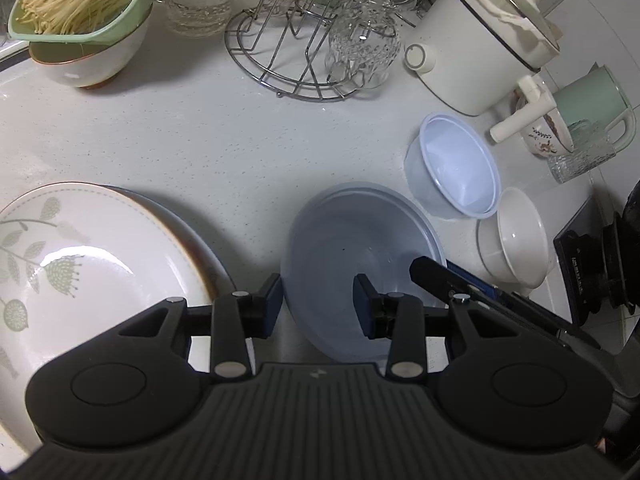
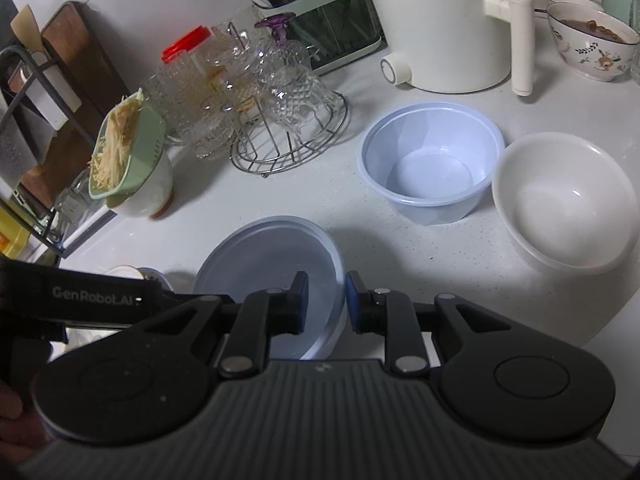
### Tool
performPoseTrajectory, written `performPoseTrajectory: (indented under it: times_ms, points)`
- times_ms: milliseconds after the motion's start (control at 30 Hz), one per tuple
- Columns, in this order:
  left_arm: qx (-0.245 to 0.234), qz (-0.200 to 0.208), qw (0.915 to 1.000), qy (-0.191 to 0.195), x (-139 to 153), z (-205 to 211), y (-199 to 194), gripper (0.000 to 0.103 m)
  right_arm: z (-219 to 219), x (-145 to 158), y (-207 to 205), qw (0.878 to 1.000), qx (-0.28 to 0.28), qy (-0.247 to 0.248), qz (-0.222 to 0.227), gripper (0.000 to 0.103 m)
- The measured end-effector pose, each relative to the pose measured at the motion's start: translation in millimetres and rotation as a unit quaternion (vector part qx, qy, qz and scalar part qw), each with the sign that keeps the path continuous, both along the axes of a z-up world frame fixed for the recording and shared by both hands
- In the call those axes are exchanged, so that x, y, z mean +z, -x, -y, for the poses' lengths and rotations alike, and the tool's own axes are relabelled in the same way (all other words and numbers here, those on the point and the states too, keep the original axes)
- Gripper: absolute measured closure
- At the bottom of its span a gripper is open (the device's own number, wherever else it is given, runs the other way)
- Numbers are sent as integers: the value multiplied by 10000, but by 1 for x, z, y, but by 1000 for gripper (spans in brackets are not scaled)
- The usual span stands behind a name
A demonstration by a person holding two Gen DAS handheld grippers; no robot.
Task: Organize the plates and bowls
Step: 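Close both grippers on the rim of the blue plastic bowl, then lift the blue bowl with both grippers and carry it toward the other blue bowl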
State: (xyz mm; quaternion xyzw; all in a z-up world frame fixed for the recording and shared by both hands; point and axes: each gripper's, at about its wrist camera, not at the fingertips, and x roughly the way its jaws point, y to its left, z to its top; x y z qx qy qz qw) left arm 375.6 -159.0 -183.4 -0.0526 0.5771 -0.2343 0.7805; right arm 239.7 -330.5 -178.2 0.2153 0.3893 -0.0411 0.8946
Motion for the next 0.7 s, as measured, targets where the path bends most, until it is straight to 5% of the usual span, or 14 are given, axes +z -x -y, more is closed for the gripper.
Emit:
performPoseTrajectory:
  times_ms: [600,700]
  points:
    - [28,124,9997,-194,0,-10,-6,55,-4,-3,-7,9996,76,-81,-259,77]
    - [76,235,9994,-245,7,-13,-5,49,-3,4,-5,9998,51,33,-202,57]
